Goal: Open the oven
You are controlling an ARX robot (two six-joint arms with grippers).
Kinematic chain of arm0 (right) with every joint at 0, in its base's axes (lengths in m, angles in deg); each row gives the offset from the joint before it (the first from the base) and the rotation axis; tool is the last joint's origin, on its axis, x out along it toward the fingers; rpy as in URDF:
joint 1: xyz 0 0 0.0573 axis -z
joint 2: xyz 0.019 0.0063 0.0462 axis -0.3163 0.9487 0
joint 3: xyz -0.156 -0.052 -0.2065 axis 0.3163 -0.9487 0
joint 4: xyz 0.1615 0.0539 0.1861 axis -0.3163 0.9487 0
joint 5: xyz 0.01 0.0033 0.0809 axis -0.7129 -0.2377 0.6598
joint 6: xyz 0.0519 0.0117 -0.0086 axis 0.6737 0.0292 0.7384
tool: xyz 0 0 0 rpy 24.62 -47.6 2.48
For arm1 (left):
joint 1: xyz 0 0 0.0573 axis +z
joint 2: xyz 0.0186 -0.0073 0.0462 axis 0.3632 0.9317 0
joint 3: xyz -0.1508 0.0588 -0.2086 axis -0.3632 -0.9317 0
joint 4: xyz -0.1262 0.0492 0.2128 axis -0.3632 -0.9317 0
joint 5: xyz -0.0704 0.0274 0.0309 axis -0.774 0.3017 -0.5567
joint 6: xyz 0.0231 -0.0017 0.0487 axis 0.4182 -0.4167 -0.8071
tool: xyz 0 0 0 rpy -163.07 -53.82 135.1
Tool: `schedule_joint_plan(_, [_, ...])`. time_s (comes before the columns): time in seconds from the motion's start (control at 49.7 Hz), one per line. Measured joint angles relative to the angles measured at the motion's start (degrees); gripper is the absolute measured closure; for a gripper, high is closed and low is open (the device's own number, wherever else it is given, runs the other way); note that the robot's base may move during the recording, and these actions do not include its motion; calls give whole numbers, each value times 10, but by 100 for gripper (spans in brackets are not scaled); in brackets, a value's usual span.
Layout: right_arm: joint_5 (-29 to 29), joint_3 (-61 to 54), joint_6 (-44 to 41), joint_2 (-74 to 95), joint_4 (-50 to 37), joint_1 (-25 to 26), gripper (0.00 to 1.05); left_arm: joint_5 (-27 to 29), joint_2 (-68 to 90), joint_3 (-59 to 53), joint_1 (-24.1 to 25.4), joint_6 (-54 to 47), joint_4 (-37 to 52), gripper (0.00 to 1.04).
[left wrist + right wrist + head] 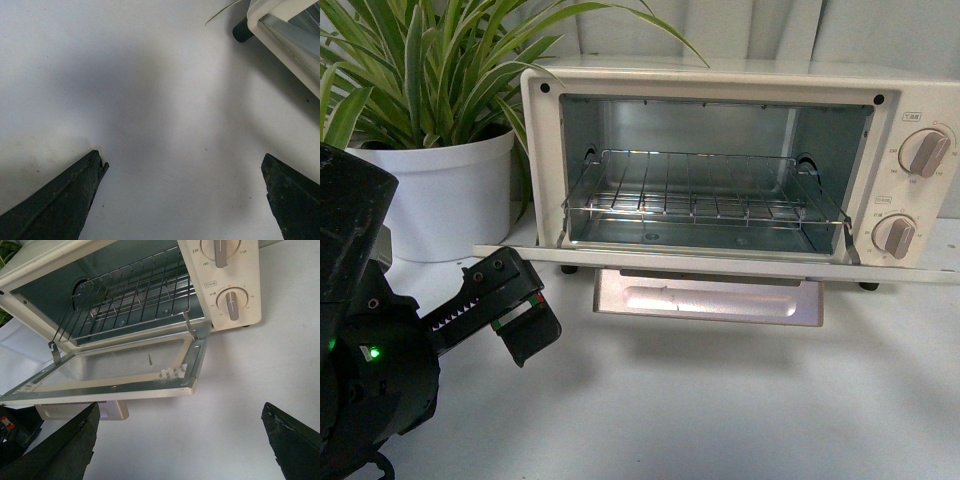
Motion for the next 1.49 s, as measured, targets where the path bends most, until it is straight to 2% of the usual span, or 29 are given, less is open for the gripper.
schedule_joint_plan(0.785, [5, 0, 0, 0, 0, 4, 9, 75, 17, 0, -35, -228, -2, 7])
schedule_joint_plan(1.148, [6, -3, 0, 0, 0, 5, 9, 114, 29, 0, -51, -389, 28, 7])
schedule_joint_plan(1.49, [8, -7, -1, 0, 0, 7, 9, 106, 30, -2, -62, -440, 36, 7])
